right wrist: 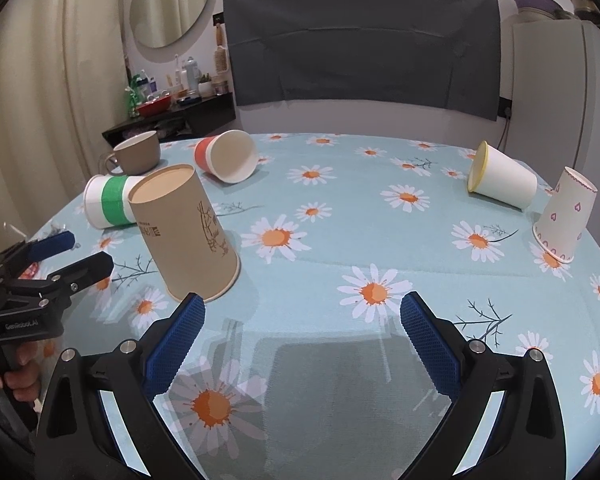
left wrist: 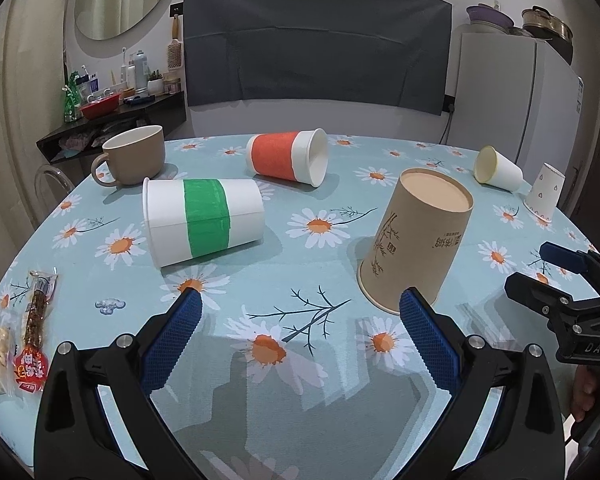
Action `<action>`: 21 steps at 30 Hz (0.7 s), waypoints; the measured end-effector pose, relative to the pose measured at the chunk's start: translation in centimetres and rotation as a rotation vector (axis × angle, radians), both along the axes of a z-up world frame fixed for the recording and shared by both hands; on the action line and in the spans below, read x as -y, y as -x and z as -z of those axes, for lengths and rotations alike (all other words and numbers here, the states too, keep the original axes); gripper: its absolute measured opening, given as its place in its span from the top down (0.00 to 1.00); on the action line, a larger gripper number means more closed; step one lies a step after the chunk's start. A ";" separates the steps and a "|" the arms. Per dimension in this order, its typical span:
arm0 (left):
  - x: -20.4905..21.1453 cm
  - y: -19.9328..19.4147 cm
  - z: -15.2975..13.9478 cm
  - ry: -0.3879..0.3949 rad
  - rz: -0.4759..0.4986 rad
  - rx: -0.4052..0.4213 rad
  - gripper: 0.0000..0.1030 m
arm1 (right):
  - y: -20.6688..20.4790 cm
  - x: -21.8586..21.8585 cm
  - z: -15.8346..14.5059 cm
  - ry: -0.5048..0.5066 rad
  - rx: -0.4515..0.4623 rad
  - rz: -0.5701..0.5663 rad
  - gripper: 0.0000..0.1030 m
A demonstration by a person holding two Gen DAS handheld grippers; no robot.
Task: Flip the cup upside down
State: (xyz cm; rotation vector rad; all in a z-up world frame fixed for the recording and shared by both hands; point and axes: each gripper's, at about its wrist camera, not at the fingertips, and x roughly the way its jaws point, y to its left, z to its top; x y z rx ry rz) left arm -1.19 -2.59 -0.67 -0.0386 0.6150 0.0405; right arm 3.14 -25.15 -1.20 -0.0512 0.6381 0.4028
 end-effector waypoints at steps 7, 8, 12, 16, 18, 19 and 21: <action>0.5 0.1 0.0 -0.026 0.012 0.001 0.06 | 0.1 -0.1 -0.1 0.009 0.006 -0.002 0.08; 0.5 0.1 0.0 -0.027 0.014 0.003 0.06 | 0.1 -0.1 -0.1 0.010 0.008 -0.003 0.08; 0.6 0.1 0.0 -0.028 0.016 0.003 0.06 | 0.2 -0.1 -0.1 0.014 0.008 -0.002 0.08; 0.6 0.2 0.0 -0.022 0.022 0.005 0.06 | 0.2 -0.1 -0.1 0.014 0.008 -0.003 0.08; 0.6 0.3 0.0 -0.021 0.023 0.008 0.06 | 0.2 -0.2 -0.1 0.016 0.007 -0.004 0.08; 0.6 0.3 0.0 -0.021 0.023 0.009 0.06 | 0.2 -0.2 -0.1 0.017 0.006 -0.005 0.08; 0.6 0.3 0.0 -0.022 0.023 0.008 0.06 | 0.2 -0.2 -0.1 0.018 0.005 -0.006 0.08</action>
